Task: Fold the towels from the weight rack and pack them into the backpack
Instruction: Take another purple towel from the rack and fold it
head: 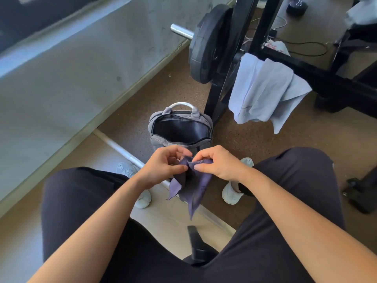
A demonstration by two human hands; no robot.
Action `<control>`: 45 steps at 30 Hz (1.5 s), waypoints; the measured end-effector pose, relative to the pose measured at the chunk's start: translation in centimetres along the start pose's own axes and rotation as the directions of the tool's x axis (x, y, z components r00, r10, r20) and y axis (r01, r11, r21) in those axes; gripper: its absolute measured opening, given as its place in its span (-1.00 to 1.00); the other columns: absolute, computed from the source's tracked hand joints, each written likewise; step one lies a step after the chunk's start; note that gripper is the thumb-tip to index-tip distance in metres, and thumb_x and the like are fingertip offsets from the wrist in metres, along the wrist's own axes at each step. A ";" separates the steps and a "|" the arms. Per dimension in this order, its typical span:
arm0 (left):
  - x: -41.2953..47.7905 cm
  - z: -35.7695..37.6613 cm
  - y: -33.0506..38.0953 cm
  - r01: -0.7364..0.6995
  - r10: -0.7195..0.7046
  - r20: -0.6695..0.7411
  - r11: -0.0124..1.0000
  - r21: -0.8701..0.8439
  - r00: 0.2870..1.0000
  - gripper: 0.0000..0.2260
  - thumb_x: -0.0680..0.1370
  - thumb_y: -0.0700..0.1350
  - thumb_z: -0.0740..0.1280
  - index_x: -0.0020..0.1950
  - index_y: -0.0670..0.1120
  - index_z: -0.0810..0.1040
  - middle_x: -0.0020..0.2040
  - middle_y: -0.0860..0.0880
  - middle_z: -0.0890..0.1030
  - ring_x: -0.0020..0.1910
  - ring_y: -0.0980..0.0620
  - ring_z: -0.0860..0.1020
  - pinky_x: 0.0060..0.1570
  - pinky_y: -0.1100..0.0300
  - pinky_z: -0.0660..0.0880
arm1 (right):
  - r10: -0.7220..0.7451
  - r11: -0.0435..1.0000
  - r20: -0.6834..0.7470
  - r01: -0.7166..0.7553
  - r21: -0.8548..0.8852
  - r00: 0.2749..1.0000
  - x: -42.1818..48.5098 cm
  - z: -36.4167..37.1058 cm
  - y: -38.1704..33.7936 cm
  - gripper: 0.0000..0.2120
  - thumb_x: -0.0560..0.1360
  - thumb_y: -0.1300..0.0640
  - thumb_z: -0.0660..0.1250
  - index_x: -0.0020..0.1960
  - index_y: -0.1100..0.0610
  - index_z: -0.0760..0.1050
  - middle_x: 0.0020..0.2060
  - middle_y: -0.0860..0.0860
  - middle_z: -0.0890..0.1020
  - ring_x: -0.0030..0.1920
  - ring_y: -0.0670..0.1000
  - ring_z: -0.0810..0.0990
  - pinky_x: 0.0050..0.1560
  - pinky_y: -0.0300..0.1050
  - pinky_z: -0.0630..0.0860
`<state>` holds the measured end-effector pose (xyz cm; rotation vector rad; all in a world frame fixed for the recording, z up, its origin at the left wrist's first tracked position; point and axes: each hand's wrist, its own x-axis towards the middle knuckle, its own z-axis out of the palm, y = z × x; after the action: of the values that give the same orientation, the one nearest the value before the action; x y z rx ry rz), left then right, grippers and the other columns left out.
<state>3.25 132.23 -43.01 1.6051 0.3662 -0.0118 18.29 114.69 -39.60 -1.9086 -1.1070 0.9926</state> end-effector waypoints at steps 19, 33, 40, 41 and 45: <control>-0.5 1.6 1.7 0.090 -0.110 -0.022 0.896 -0.435 0.994 -0.76 0.60 -0.30 0.35 0.24 -0.12 0.61 -0.03 -0.09 0.75 -0.09 0.05 0.72 -0.11 0.24 0.62 | -0.109 0.965 -0.237 0.160 0.208 0.965 0.1 1.1 0.0 -0.92 0.47 0.26 0.52 -0.04 0.17 0.71 -0.06 0.03 0.62 -0.03 0.07 0.63 0.02 -0.19 0.54; -0.6 1.7 2.3 0.038 -0.071 -0.081 0.933 -0.358 0.994 -0.52 0.54 -0.42 0.40 0.42 -0.09 0.51 0.06 -0.25 0.73 0.01 -0.08 0.70 0.02 0.14 0.60 | -0.091 0.977 -0.324 0.147 0.153 0.942 0.5 1.9 -0.1 -0.95 0.50 0.15 0.49 -0.04 0.10 0.68 -0.20 0.21 0.64 -0.18 0.29 0.58 -0.07 0.24 0.55; -0.5 1.6 2.4 -0.056 0.043 -0.250 0.997 -0.045 0.967 -0.66 0.47 -0.35 0.53 0.15 -0.03 0.61 -0.24 -0.14 0.70 -0.23 0.02 0.63 -0.13 0.15 0.56 | -0.046 0.987 -0.181 0.073 0.145 0.982 0.5 1.2 -0.1 -0.86 0.52 0.21 0.48 0.06 0.15 0.58 -0.19 0.19 0.61 -0.23 0.14 0.56 -0.05 0.13 0.56; -0.5 1.5 2.4 -0.077 0.067 -0.249 0.996 -0.032 0.966 -0.68 0.47 -0.36 0.53 0.12 -0.04 0.60 -0.26 -0.08 0.69 -0.25 0.05 0.62 -0.15 0.17 0.55 | -0.031 0.991 -0.134 0.048 0.126 0.990 0.5 1.0 -0.1 -0.83 0.51 0.20 0.48 0.08 0.13 0.58 -0.19 0.17 0.60 -0.22 0.12 0.56 -0.05 0.14 0.55; -0.6 1.5 2.3 -0.144 0.140 -0.203 0.990 -0.005 0.969 -0.73 0.50 -0.35 0.51 0.07 -0.07 0.55 -0.24 -0.03 0.68 -0.24 0.03 0.61 -0.15 0.18 0.56 | -0.032 0.999 -0.059 0.031 -0.016 0.998 0.5 0.5 -0.1 -0.88 0.53 0.14 0.46 0.07 0.10 0.65 -0.14 0.11 0.67 -0.09 0.11 0.63 -0.03 0.04 0.54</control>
<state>3.59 130.55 -40.73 1.6145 0.4057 0.2653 18.04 115.28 -39.86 -1.9145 -1.1101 0.9067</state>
